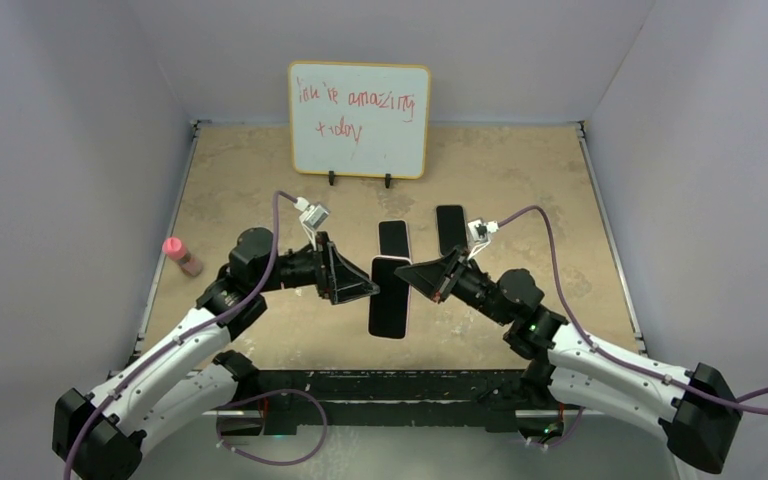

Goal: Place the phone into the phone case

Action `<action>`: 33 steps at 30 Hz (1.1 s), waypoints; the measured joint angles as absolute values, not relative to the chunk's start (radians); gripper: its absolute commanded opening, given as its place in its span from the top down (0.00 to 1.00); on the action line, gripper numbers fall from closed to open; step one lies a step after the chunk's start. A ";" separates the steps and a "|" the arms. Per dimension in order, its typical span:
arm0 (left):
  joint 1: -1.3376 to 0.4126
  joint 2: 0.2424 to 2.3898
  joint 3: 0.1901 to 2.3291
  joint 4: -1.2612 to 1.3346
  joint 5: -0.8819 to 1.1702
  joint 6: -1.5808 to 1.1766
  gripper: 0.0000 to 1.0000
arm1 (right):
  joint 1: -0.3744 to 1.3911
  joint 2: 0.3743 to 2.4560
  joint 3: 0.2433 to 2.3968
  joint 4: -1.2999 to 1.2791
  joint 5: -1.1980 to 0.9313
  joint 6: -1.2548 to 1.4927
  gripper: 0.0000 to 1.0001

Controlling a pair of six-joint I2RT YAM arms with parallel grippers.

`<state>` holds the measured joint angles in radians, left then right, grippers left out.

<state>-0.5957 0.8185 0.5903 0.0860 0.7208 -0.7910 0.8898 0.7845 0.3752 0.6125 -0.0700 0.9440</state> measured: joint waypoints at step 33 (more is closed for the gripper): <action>-0.598 0.911 0.479 0.340 0.701 -0.971 1.00 | 0.884 0.818 0.302 0.707 -0.201 1.037 0.51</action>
<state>-0.5976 0.9112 0.4786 0.3401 0.7006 -0.9714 0.8845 0.8177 0.3019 0.7074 -0.2012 1.0367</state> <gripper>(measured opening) 0.146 0.590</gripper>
